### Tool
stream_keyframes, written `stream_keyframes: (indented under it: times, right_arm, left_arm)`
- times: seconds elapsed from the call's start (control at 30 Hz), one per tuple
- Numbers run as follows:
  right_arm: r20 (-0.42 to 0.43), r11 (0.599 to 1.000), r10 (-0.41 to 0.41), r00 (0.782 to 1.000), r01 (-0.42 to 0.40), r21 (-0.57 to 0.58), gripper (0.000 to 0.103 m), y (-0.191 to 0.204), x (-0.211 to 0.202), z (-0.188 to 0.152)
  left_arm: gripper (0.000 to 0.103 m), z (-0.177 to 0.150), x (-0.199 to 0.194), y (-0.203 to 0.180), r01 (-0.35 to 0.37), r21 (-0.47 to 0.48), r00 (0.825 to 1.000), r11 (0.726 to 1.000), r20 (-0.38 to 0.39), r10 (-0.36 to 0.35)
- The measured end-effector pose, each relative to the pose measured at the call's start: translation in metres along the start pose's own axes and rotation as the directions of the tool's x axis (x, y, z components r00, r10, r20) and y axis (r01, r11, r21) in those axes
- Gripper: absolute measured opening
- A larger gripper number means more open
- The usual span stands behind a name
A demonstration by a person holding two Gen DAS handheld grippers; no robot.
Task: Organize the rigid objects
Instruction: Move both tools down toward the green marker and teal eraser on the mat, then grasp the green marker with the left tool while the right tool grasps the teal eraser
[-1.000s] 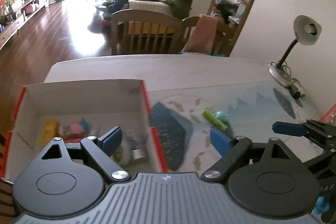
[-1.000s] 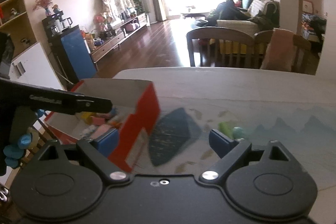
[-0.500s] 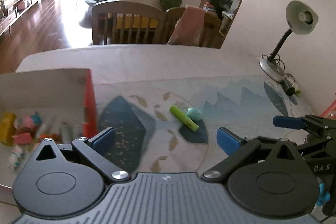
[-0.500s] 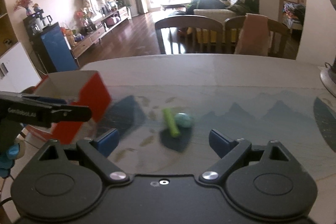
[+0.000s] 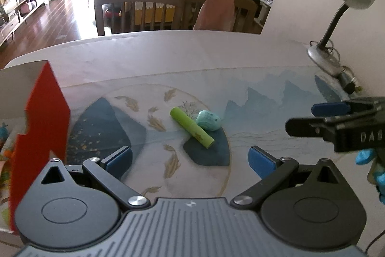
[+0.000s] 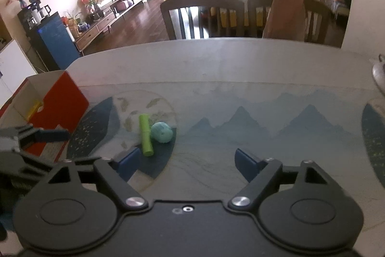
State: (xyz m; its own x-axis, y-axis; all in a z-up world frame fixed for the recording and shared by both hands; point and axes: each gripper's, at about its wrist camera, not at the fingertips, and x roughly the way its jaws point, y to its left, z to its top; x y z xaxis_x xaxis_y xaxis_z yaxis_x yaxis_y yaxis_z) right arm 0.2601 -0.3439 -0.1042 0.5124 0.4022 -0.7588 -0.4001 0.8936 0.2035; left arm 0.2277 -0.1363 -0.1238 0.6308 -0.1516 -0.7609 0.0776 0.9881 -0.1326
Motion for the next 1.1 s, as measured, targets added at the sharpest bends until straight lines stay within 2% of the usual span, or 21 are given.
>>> stream_keyframes:
  times: [0.3,0.57,0.7,1.0,1.1]
  right_arm:
    - [-0.058,0.999,0.025,0.998,-0.026,-0.028,0.084,-0.008,0.037,0.011]
    - [-0.078,0.998,0.025,0.997,-0.029,-0.052,0.084,-0.012,0.053,0.016]
    - [-0.086,0.998,0.019,0.996,-0.025,-0.059,0.077,-0.013,0.06,0.019]
    - [-0.097,0.996,0.049,0.994,-0.056,-0.072,0.076,-0.003,0.074,0.027]
    - [-0.102,0.995,0.06,0.993,-0.067,-0.071,0.074,0.004,0.082,0.029]
  left_arm:
    - [0.103,0.001,0.05,-0.011,-0.096,-0.035,0.995,0.995,-0.019,0.095]
    - [0.103,0.004,0.08,-0.013,-0.129,-0.04,0.991,0.991,-0.037,0.128]
    - [0.102,0.005,0.089,-0.012,-0.166,-0.039,0.986,0.985,-0.034,0.164]
    - [0.101,0.005,0.101,-0.002,-0.177,-0.051,0.984,0.983,-0.028,0.176]
    - [0.097,0.005,0.103,0.003,-0.182,-0.056,0.983,0.982,-0.031,0.181]
